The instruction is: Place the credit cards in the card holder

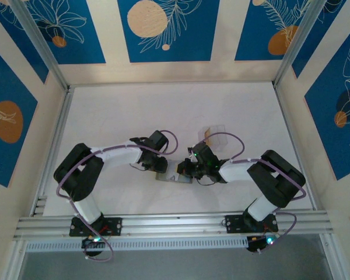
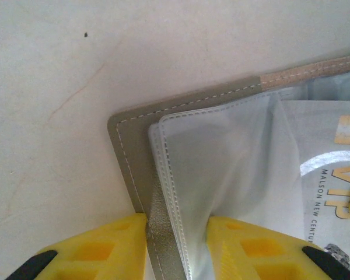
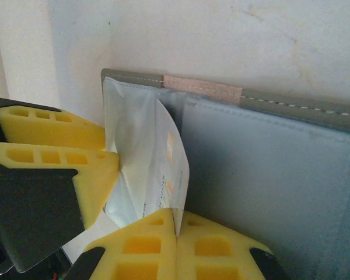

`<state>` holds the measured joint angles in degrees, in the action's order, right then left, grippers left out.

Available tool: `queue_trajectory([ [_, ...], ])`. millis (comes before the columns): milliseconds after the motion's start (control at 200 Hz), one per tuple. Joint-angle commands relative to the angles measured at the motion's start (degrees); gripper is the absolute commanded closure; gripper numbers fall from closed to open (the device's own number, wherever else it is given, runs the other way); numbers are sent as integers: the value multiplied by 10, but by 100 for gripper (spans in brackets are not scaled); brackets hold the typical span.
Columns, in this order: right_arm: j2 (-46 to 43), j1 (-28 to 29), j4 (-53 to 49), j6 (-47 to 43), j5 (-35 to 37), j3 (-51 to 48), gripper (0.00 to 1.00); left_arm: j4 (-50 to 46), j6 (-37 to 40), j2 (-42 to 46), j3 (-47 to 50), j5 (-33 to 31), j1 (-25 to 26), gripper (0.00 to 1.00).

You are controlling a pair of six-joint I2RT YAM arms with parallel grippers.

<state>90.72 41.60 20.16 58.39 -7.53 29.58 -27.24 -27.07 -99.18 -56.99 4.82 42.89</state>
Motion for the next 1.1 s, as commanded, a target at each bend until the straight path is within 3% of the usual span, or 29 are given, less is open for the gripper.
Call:
queue_trajectory([
  [0, 42, 12, -97, -22, -46, -16, 100, -4, -10, -55, 34, 5, 14, 68],
  [675, 13, 2, -119, -36, -49, -45, 100, 0, -13, -66, 34, 10, 13, 67],
  [1095, 67, -8, -158, -87, -95, 4, 100, 3, -15, -64, 36, 11, 13, 67],
])
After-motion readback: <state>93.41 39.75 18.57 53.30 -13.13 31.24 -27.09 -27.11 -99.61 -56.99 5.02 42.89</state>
